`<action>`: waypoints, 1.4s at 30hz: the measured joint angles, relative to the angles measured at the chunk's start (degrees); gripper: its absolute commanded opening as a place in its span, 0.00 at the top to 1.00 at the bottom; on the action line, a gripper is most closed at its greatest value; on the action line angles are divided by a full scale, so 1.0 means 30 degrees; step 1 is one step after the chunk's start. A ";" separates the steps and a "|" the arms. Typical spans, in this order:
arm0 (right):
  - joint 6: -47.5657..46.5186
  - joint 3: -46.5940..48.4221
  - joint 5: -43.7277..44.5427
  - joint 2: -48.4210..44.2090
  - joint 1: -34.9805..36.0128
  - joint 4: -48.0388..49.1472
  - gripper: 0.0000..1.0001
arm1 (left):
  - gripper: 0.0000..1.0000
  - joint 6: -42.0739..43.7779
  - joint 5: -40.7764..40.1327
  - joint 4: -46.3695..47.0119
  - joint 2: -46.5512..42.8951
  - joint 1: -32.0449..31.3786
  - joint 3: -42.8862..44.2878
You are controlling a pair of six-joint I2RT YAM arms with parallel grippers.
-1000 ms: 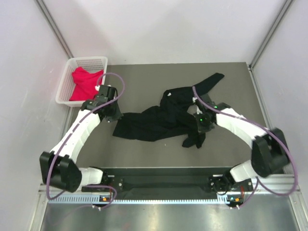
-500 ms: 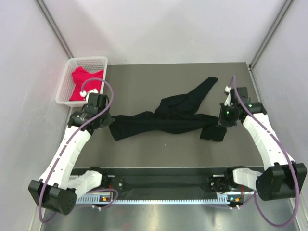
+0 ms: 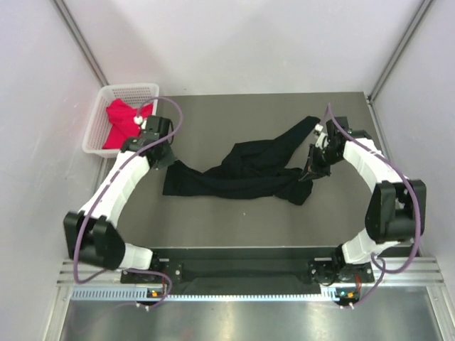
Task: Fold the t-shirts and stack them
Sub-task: Flatten the tshirt out
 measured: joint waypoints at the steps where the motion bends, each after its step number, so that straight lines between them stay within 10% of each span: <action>1: 0.0087 0.0066 -0.0481 0.0612 -0.0138 0.0087 0.99 | 1.00 0.0146 0.0182 0.0328 0.0860 0.0066 0.0000; 11: 0.0058 0.4342 -0.1384 0.6113 -0.0947 -0.0313 0.93 | 1.00 0.1982 0.0867 0.2659 0.7832 0.0597 0.1894; 15: -0.0313 0.6739 -0.0313 0.7271 -0.0947 -0.0780 0.88 | 0.44 0.2630 0.1151 0.2237 1.0710 0.0692 0.4903; 20: -0.0663 0.7504 0.0984 0.7373 -0.0962 -0.1005 0.67 | 0.27 0.2353 0.1100 0.2025 1.1293 0.0780 0.5588; 32: -0.1603 0.4728 0.3016 0.2441 0.0233 -0.1355 0.64 | 0.43 -0.0131 0.1974 0.1180 0.3468 0.1173 -0.1581; 42: -0.1603 0.2484 0.2973 0.1377 0.1763 -0.1224 0.64 | 0.46 -0.2310 0.3927 0.1333 0.5202 0.3701 -0.3439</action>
